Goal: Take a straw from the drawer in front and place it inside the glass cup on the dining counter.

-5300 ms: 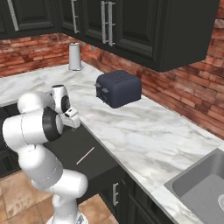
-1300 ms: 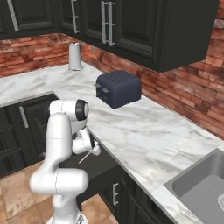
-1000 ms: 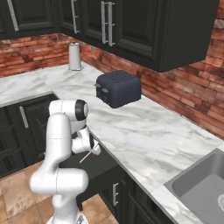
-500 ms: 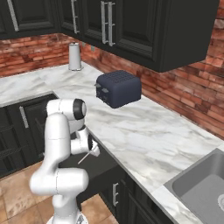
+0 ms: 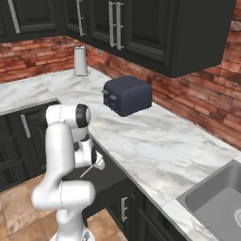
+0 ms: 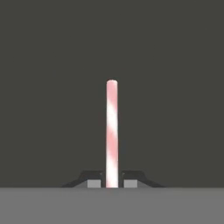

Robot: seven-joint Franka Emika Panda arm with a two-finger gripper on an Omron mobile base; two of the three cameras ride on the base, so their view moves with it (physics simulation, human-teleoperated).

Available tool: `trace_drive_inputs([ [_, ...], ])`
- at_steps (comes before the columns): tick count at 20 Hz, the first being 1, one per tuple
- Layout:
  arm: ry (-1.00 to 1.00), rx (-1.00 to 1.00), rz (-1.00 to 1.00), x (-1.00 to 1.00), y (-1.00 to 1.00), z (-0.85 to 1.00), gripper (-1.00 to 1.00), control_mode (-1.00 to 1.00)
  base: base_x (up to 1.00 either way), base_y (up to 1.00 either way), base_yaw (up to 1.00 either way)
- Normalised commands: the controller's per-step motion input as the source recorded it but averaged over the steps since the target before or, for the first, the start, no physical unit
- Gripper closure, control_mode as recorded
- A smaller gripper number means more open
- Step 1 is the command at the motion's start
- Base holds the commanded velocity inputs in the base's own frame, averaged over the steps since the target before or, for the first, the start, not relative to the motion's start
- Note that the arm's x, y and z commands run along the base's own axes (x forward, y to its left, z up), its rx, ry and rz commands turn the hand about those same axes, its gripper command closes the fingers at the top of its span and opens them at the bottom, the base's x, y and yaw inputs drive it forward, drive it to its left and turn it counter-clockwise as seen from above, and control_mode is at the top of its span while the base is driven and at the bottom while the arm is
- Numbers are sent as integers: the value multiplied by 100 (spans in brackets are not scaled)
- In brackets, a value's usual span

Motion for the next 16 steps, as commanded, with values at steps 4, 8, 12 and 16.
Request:
trace_drive_inputs([
  [4,-3,6,0,0,4,80,100,-100,0,0,0],
  [8,0,6,0,0,1,82,100,-100,0,0,0],
  [12,0,4,0,0,0,70,100,-100,0,0,0],
  [16,0,2,0,0,0,69,100,-100,0,0,0],
])
